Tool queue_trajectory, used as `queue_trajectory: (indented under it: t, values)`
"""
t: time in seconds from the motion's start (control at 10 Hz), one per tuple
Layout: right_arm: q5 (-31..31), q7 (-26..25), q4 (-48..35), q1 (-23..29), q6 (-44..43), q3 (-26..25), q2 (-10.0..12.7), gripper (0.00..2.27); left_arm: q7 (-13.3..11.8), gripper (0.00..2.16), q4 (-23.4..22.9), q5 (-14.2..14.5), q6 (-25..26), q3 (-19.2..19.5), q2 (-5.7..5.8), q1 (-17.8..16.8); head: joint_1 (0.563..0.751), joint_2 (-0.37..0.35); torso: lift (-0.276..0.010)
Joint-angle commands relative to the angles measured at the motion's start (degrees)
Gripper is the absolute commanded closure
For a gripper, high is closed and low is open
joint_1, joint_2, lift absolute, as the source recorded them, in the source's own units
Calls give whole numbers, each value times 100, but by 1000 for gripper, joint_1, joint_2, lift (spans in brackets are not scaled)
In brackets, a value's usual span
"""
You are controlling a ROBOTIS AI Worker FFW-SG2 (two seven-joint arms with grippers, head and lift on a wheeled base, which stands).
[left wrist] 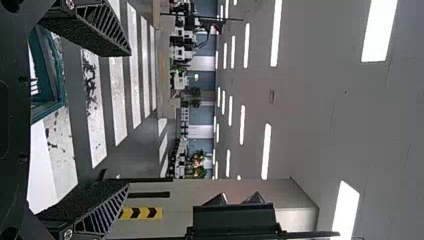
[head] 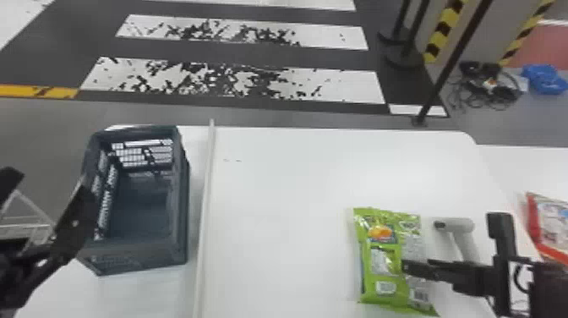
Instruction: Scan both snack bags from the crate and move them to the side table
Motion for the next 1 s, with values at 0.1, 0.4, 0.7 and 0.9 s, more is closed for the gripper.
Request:
queue_trajectory:
  t: [0.1,0.4,0.7,0.9]
  values:
    - [233,273,429,-251,-137,248,-22,228,0,70,19,0,21,13,8,-5,695,-22,-29]
    - [321,361,403,-260,-312,309,-40,2240,0,70,45,0,38,13,8,-31,695,-9,-29]
    - [101,414,-300,100,-242,160,-40,2240,0,70,36,0,21,4,8,-31,695,-5,-29]
    - [-171,423,-1276,461,215,-33,-31,2240,0,70,45,0,38,4,-1,-31,695,12,-29]
